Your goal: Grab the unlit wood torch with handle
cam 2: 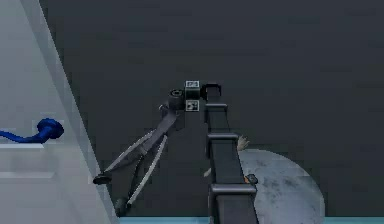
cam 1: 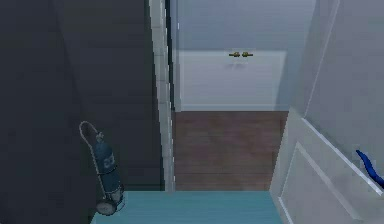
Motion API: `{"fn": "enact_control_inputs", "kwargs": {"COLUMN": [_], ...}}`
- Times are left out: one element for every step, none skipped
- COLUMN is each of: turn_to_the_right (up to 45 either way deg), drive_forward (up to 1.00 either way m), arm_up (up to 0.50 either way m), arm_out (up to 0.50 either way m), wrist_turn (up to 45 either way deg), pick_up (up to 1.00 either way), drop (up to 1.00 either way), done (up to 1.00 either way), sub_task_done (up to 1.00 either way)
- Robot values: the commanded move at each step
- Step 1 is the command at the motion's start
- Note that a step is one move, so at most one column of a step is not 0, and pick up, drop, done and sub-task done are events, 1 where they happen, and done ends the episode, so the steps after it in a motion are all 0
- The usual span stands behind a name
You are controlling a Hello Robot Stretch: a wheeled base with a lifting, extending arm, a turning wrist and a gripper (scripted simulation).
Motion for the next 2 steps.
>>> {"fn": "enact_control_inputs", "kwargs": {"turn_to_the_right": [0.0,0.0], "drive_forward": [0.0,0.0], "arm_up": [0.0,0.0], "arm_out": [0.0,0.0], "wrist_turn": [45.0,45.0], "pick_up": [0.0,0.0], "drop": [0.0,0.0], "done": [0.0,0.0], "sub_task_done": [0.0,0.0]}}
